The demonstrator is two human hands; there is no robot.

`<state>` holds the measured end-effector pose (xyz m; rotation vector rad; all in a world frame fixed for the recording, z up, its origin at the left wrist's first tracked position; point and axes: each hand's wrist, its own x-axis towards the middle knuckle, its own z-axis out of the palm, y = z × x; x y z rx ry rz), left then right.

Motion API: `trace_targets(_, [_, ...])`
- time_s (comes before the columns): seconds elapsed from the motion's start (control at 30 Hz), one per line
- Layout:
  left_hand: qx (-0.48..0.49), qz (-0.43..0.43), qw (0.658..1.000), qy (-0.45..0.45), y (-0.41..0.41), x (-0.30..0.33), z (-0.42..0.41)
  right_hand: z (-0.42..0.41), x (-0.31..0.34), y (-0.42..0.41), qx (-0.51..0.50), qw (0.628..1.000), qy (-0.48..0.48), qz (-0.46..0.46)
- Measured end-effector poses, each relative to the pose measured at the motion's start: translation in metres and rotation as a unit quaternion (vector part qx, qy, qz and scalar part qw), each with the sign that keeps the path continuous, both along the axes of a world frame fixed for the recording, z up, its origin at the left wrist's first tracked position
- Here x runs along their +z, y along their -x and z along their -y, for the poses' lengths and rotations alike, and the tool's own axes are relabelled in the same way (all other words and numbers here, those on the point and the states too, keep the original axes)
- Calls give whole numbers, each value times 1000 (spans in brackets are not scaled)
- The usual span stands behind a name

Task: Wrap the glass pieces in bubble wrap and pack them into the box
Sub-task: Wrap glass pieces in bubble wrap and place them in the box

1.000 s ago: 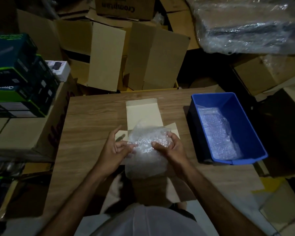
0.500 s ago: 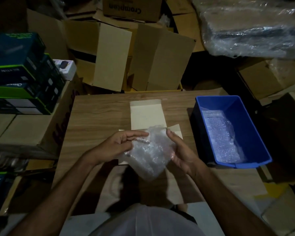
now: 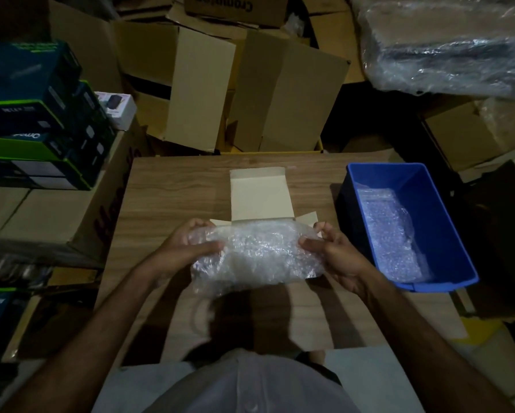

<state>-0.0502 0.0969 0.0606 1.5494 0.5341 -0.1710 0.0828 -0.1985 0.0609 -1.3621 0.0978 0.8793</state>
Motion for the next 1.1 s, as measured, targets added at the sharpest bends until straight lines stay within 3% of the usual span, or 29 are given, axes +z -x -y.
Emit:
trace_targets(0.1, [95,54,989,97,1,-9,6,7,2,-2,65,996,-14,51])
trace_targets(0.2, [125,78,985,88,-1,-13,11,9,4,-2,125,986,26,108])
trace_targets(0.33, [81,108,991,-1,-1,-19,13,3,5,0,142,982,59,110])
trace_targets(0.47, [6,68,993,100,7,-10,5,4,4,-2,98,991,26,87])
trace_targets(0.53, [-54,53,996,40,10,-5,7,6,2,-3,114,986,38,114])
trace_targets(0.63, [-89,33,983,-158,2,-3,14,4,-2,-6,143,969,94,179])
trace_targets(0.73, [-116,62,959,-249,-10,-7,14,4,-7,-13,178,941,134,253])
trace_targets(0.8, [-120,86,949,-279,-12,-15,10,7,-9,-18,186,941,131,250])
trace_targets(0.93, [-150,117,968,-165,-10,-22,11,12,-14,-20,161,960,91,209])
trace_targets(1.1, [-160,69,974,-145,-8,-32,16,10,-21,-16,198,880,118,415])
